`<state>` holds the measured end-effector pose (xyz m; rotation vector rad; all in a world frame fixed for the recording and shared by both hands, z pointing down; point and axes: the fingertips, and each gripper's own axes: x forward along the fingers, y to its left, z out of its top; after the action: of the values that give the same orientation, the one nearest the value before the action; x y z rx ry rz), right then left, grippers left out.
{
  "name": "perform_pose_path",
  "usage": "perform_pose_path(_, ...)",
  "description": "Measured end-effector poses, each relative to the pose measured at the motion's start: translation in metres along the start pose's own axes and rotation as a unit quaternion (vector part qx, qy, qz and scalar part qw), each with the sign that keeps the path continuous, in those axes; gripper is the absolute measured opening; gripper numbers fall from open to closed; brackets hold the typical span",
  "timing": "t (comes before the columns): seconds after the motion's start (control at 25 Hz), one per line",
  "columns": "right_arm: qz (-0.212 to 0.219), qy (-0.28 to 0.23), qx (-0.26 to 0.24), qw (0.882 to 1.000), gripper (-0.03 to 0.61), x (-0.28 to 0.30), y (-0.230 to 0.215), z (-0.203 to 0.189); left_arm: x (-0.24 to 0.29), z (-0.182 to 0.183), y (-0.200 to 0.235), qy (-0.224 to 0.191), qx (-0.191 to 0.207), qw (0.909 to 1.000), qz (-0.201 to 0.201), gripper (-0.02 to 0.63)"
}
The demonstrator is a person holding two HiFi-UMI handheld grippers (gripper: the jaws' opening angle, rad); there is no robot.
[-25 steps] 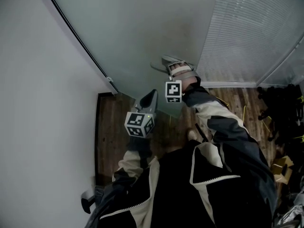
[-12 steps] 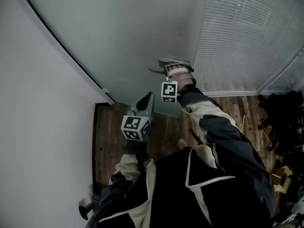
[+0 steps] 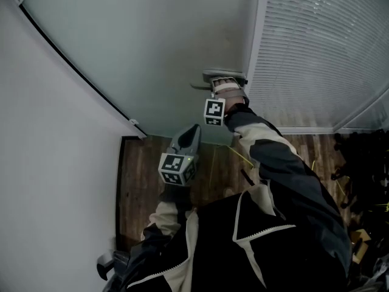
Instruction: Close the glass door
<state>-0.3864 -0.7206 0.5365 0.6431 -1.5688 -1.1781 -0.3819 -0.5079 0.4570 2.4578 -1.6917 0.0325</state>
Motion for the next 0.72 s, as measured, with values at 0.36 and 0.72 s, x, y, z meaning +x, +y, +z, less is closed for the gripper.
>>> perform_pose_path(0.36, -0.001, -0.01, -0.011, 1.0, 0.13, 0.06, -0.024, -0.025, 0.026, 0.004, 0.023, 0.004, 0.007, 0.9989, 0.047, 0.003)
perform_pose_path(0.72, 0.002, -0.013, -0.015, 1.0, 0.124, 0.096, -0.042, -0.033, 0.022, 0.002, 0.044, 0.011, 0.005, 0.9961, 0.087, 0.003)
